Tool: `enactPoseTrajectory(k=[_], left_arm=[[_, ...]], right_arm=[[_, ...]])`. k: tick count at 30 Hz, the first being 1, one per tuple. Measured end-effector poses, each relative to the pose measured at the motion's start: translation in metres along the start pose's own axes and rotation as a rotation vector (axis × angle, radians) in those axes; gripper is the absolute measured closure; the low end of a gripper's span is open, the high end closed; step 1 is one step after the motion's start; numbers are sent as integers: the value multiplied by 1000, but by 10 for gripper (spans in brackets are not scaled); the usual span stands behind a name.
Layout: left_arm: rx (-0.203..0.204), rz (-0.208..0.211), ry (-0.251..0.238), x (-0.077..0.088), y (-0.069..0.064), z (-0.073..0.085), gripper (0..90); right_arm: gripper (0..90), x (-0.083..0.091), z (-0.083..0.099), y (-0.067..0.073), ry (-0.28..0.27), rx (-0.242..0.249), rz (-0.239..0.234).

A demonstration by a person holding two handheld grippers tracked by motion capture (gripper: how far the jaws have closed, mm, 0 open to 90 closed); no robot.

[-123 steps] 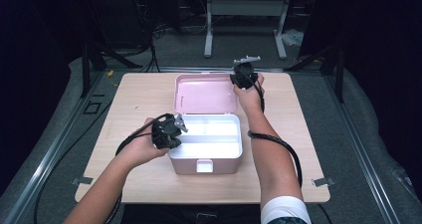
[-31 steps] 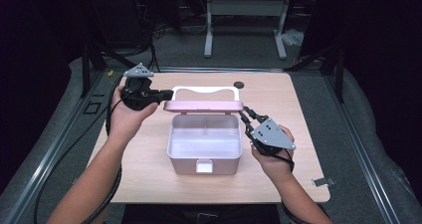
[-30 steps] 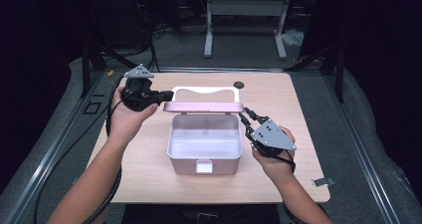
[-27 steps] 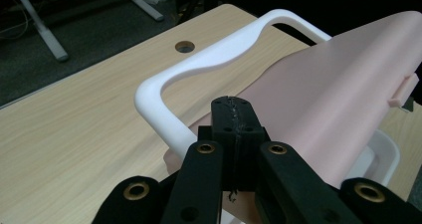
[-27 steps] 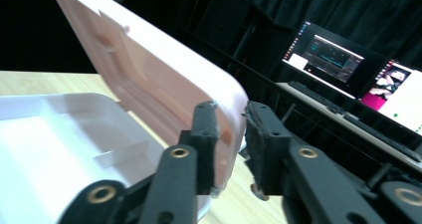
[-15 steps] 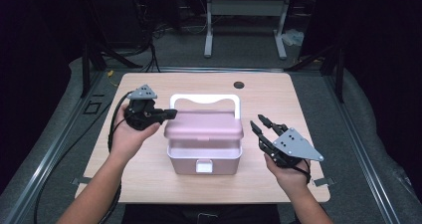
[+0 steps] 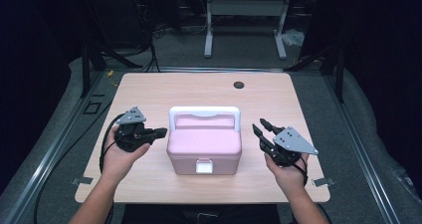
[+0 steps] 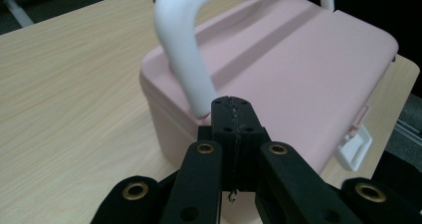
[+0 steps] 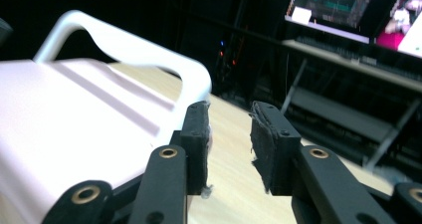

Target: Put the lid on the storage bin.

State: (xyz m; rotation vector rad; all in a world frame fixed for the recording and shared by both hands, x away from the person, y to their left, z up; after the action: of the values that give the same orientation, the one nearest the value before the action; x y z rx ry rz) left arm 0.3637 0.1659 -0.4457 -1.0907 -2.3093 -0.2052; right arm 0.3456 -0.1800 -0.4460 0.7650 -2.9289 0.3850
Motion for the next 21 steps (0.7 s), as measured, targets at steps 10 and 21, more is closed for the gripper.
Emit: enactPoseTrajectory(k=[10, 21], left_arm=[[39, -88, 22, -3, 34, 46, 726], [63, -124, 62, -11, 53, 86, 547]], right_arm=[[605, -15, 49, -14, 147, -72, 33], [562, -24, 74, -13, 223, -75, 35]])
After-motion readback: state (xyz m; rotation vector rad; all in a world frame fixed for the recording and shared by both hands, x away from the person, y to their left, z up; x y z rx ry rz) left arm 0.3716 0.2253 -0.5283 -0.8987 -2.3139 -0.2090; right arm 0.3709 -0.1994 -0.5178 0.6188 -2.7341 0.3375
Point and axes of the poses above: each handheld gripper's, and its own axes: x roughly backward along the jaws, z roughly out of its underside, y roughly to its left, the point moved 6 cm from there along -x, roughly forward along the jaws, and after that the axes turned 1 degree about z, right-handed, at the moved point
